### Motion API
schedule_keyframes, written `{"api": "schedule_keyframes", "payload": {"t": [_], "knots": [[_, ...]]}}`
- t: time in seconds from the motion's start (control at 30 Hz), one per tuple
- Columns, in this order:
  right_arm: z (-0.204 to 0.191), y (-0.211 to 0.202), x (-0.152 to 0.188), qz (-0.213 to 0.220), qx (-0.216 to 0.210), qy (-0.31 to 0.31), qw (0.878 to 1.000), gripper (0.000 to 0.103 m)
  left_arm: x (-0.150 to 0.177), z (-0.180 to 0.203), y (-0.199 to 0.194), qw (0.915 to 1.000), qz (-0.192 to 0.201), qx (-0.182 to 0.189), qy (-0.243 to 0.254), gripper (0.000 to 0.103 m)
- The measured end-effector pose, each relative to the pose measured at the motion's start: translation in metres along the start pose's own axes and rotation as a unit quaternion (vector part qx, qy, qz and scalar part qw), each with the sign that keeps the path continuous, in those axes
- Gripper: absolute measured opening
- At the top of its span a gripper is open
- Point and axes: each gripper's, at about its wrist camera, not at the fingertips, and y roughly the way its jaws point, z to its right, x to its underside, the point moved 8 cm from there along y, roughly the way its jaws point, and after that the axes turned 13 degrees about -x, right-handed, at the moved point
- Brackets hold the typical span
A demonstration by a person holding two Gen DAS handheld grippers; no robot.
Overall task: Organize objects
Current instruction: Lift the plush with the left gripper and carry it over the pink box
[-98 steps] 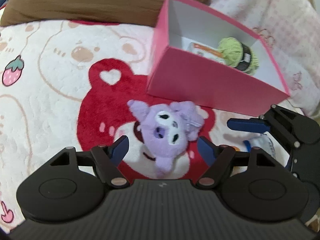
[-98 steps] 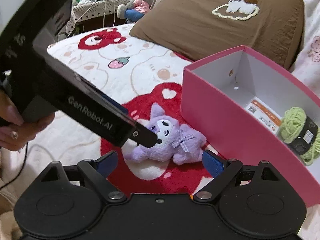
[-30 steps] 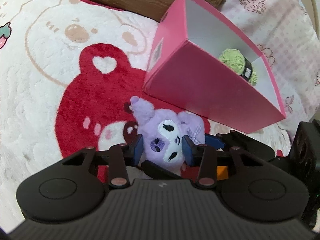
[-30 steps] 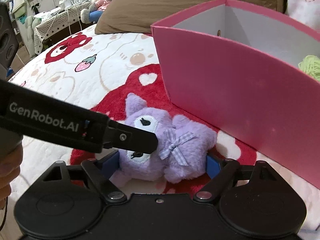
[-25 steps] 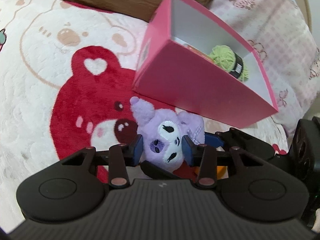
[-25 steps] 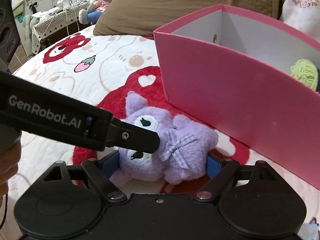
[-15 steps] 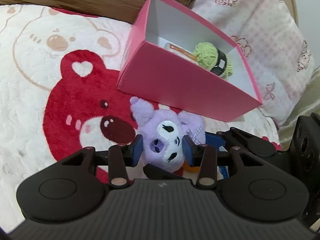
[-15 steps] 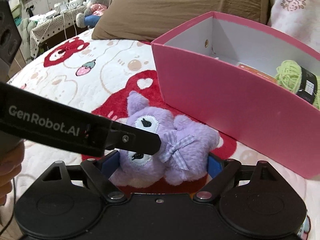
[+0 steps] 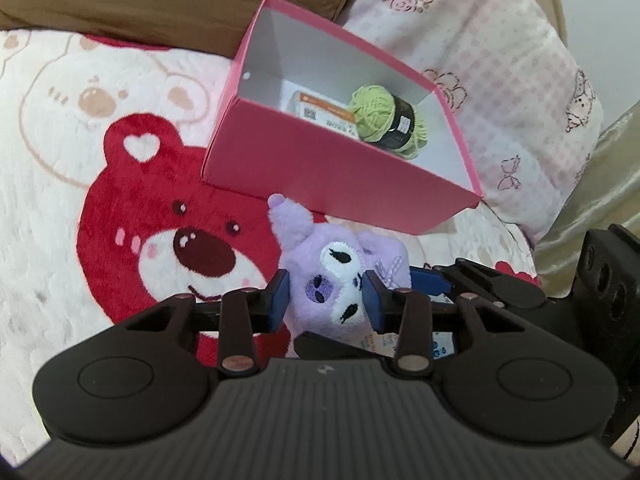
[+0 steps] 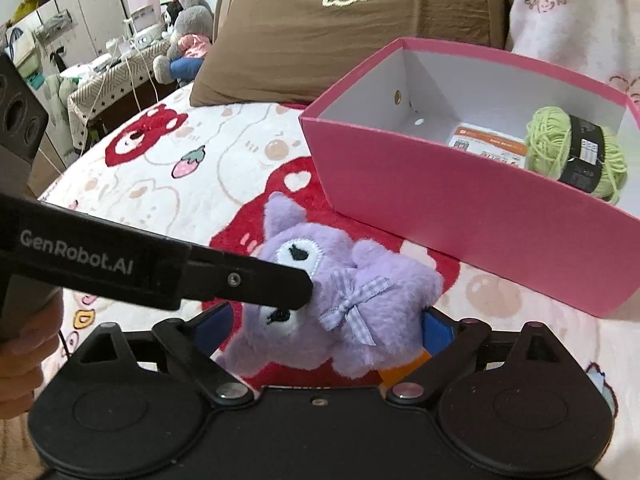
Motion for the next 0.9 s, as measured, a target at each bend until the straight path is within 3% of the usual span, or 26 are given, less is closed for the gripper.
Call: {"api": "schedule_keyframes", "payload": {"t": [0.13,0.27,0.47,0.67,0.9], "knots": [[-0.002,-0.015,-0.002,0.012,0.01,-0.01,1.0,0.087,-0.002,0.008,-0.009,0.9999,0.011,0.003,0.008,0.038],[-0.003,-0.029,-0.004,0.023,0.012,-0.017,1.0,0.084,-0.004,0.02,-0.017,0.9997,0.018,0.009,0.012,0.038],[-0.008,-0.049,-0.007,0.028,0.022,-0.025,0.999,0.083,-0.004,0.038,-0.029,0.9997,0.015,0.004,0.017,0.038],[-0.005,-0.072,-0.013,0.035,0.026,-0.018,0.999,0.083,-0.015,0.073,-0.042,0.9969,0.018,-0.03,0.071,0.039],[0.004,-0.098,-0.032,0.045,0.019,0.0,0.999,0.083,-0.037,0.093,-0.05,0.9978,0.007,-0.028,0.059,0.039]]}}
